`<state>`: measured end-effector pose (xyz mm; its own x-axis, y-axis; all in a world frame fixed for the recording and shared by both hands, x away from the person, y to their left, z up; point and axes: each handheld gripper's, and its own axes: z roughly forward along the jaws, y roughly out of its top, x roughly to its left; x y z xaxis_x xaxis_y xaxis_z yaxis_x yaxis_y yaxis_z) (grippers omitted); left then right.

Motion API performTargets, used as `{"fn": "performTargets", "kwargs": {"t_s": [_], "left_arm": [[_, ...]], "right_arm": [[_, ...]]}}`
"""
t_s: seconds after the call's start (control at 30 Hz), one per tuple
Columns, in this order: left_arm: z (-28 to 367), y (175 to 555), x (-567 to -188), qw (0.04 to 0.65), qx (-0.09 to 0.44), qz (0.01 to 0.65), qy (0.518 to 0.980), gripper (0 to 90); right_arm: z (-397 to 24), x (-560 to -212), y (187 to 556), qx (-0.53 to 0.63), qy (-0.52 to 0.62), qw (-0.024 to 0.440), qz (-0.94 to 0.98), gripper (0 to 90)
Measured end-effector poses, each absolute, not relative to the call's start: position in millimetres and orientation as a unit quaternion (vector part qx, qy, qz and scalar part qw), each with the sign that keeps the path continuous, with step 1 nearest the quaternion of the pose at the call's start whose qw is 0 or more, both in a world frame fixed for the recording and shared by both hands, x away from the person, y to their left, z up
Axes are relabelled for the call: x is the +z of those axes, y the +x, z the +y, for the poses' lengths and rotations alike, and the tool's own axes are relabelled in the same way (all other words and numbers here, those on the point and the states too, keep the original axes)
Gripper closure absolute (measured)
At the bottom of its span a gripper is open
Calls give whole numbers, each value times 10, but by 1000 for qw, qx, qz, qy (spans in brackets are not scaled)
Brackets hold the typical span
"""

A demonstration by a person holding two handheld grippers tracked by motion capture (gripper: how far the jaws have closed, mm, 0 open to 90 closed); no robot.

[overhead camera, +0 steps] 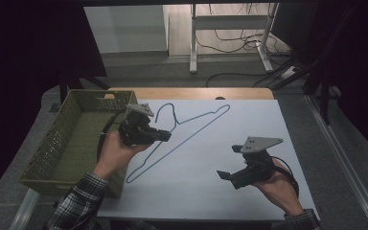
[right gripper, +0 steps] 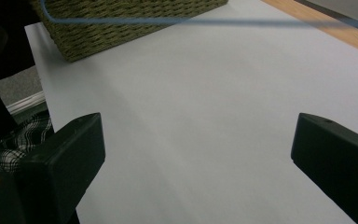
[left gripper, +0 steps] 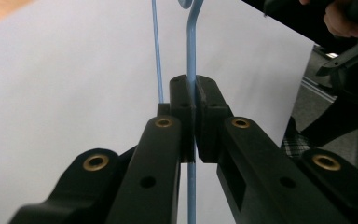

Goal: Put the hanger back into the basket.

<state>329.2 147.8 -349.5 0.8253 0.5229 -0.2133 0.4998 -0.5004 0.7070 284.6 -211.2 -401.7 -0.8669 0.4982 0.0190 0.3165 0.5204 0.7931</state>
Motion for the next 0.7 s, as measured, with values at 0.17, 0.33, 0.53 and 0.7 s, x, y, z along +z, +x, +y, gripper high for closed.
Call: {"fn": "performTargets", "kwargs": {"t_s": [0.17,0.33,0.53,0.7], "left_arm": [[1700,3319,-3265,412,31,309,857,878],[1983,3325,-3071,407,56,327,851,878],[2404,3315,-2992,390,79,363,843,878],[2730,3306,-3022,382,90,390,833,878]], "right_arm": [[-2243,-4054,2795,434,259,105,857,14],[-2361,-4100,2758,442,287,91,845,17],[-2439,-4165,2704,449,309,83,834,3],[-2510,-4227,2667,449,318,83,831,4]]}}
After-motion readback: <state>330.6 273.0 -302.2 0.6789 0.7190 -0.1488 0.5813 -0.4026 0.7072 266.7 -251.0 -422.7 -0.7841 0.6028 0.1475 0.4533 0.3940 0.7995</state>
